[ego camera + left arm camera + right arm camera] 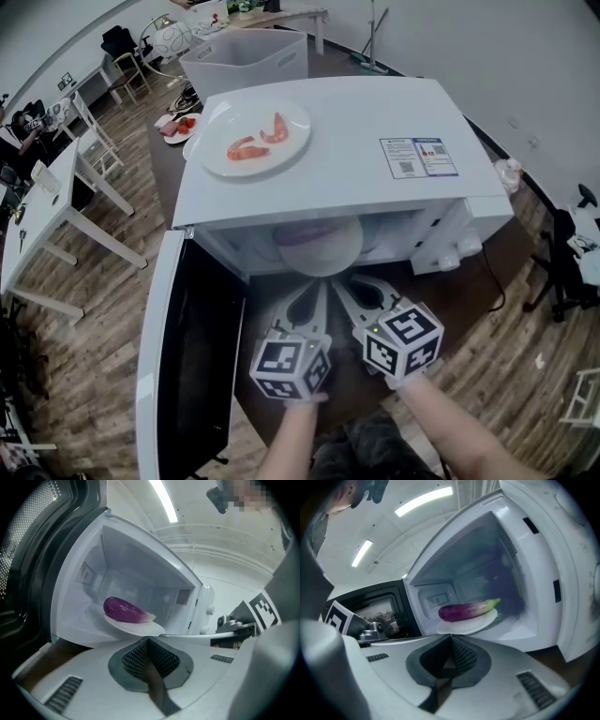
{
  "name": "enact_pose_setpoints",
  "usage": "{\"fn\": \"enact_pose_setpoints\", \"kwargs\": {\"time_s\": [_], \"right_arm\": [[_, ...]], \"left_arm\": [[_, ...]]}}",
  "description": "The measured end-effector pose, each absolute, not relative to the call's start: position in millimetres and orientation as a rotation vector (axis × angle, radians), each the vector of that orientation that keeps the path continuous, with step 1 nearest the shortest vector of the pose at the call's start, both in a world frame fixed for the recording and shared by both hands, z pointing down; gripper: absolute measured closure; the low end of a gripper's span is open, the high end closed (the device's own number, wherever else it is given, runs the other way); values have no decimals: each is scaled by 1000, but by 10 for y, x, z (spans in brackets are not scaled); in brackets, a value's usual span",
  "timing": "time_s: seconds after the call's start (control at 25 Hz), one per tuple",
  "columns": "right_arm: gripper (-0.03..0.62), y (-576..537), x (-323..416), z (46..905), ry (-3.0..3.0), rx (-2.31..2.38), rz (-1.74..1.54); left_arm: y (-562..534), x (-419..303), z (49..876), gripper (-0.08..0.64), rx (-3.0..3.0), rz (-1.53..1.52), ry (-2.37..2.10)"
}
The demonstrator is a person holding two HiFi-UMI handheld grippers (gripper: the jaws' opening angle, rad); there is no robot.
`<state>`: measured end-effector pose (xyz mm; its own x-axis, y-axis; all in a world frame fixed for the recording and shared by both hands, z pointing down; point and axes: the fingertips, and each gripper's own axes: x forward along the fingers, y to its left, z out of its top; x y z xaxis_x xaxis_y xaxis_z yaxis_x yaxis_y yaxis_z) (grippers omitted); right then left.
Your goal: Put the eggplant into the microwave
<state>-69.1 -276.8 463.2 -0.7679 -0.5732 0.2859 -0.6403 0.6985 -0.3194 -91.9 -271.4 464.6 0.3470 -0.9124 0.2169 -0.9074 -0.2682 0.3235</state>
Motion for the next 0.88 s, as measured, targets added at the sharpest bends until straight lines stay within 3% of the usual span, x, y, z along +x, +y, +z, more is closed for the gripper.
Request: {"fn": "enact_pose_setpoints", "kwargs": {"time_s": [0.88], "right_arm": [[591,-2993,-840,4625,-2743,991,660]], "left_arm": [[-2902,-1077,4614,558,2186,-59,-1622]]}}
